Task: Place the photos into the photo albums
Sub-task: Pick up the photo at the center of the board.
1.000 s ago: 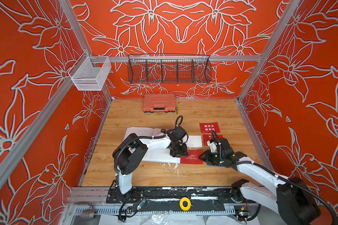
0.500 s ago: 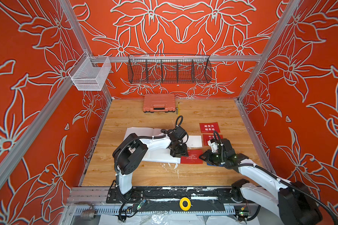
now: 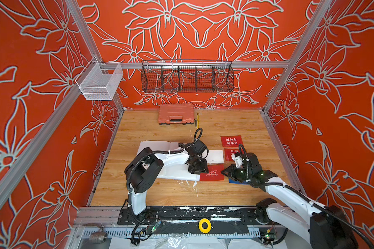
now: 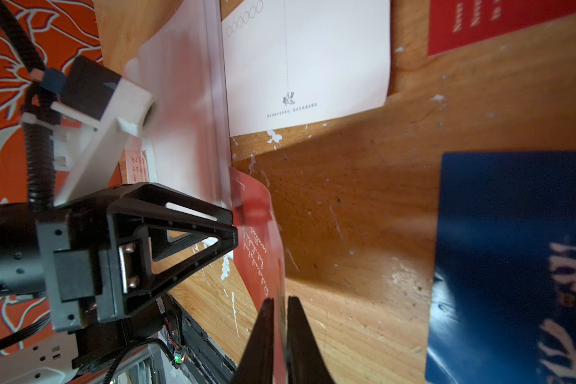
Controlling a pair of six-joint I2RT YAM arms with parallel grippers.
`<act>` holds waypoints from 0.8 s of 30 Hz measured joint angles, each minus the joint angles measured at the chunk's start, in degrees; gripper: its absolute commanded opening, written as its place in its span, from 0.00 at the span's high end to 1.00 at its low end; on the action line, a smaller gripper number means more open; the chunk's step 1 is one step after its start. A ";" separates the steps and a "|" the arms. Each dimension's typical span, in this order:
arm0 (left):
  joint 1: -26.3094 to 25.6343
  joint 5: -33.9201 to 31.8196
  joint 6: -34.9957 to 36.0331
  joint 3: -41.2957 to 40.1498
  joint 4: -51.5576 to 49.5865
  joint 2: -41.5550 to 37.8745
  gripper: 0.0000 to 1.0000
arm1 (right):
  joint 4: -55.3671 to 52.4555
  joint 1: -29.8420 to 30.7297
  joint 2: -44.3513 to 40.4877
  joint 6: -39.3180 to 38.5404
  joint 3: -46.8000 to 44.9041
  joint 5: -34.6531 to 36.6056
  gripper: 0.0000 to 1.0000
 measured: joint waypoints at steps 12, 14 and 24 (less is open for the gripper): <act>-0.11 0.48 -0.17 -0.20 1.05 0.42 0.47 | -0.98 -0.02 0.48 0.24 1.62 -0.22 1.00; -0.11 0.63 -0.15 -0.20 1.07 0.39 0.46 | -1.86 -0.02 0.15 -0.13 2.60 -0.44 1.00; 0.00 -0.31 1.60 2.10 -3.76 -2.21 0.41 | -11.58 -2.49 -5.20 -4.09 10.60 0.98 1.00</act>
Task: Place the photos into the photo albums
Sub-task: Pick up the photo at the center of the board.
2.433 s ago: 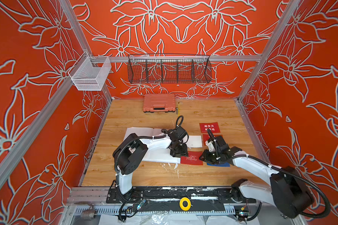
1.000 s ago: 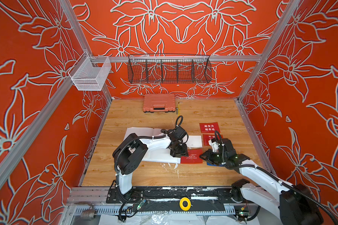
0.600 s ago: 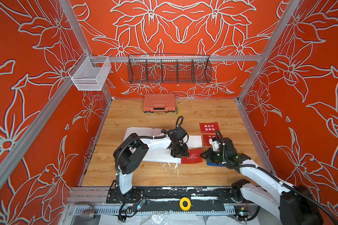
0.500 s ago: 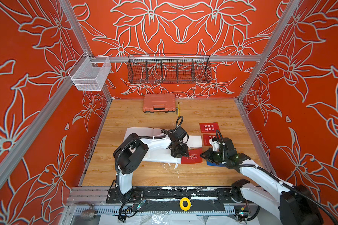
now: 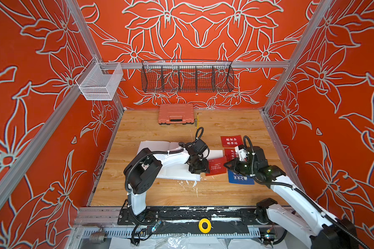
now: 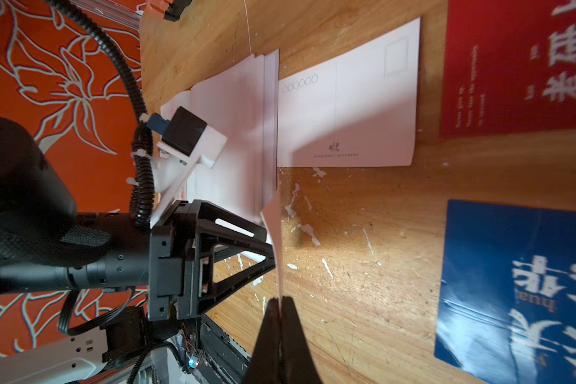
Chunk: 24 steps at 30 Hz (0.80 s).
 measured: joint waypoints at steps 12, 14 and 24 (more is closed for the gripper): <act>15.32 -2.03 3.06 -1.95 -4.46 -16.70 0.39 | 8.98 -0.76 5.11 3.74 2.86 -6.19 1.00; 19.41 -2.58 3.74 -3.65 -5.25 -19.47 0.39 | 14.25 -0.74 8.20 5.97 2.82 -8.24 1.00; 38.38 -5.01 4.81 -14.32 -7.02 -29.11 0.37 | 34.34 5.75 29.57 12.04 8.35 -10.58 1.00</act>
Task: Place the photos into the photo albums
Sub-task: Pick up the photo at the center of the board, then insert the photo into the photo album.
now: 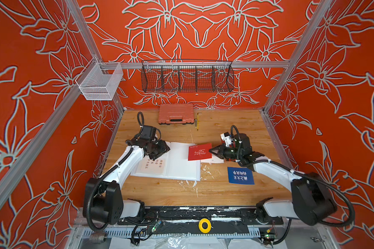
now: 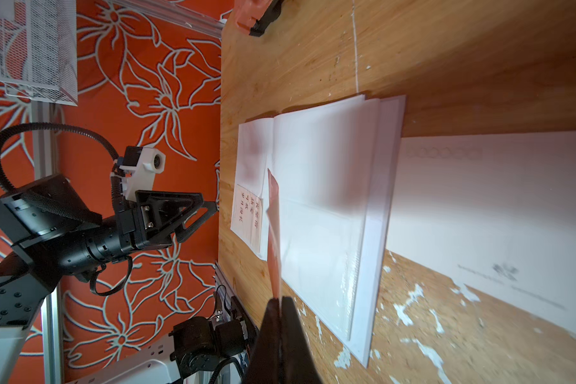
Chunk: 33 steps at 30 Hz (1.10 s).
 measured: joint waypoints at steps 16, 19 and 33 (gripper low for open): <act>15.96 -1.55 -2.40 -4.50 6.78 0.59 0.36 | 23.30 6.95 29.11 10.69 12.76 -0.59 1.00; 17.86 -1.55 -2.89 -5.53 8.85 2.51 0.37 | 24.20 7.56 31.10 11.50 14.60 -0.68 1.00; 23.56 -2.38 -3.69 -5.88 13.57 5.99 0.37 | 15.82 9.03 32.70 10.82 18.86 0.37 1.00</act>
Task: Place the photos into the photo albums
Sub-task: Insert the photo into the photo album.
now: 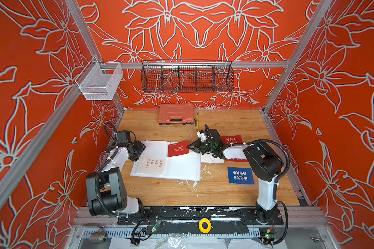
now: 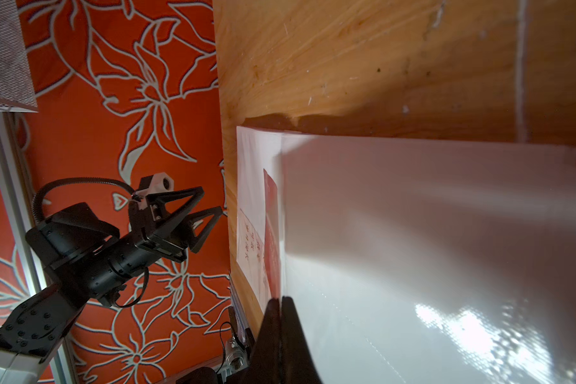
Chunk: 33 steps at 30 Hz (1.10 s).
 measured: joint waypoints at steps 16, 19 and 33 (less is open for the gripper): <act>1.01 -0.26 -0.09 -0.33 3.26 3.61 0.36 | -4.13 0.70 1.40 -0.57 2.71 1.11 1.00; 1.01 -0.26 -0.09 -1.14 3.69 3.61 0.37 | -4.17 0.72 2.47 -0.92 3.87 1.14 1.00; 1.01 -0.20 -0.09 -3.78 4.72 4.48 0.37 | 1.29 1.20 7.17 -0.39 5.44 0.79 1.00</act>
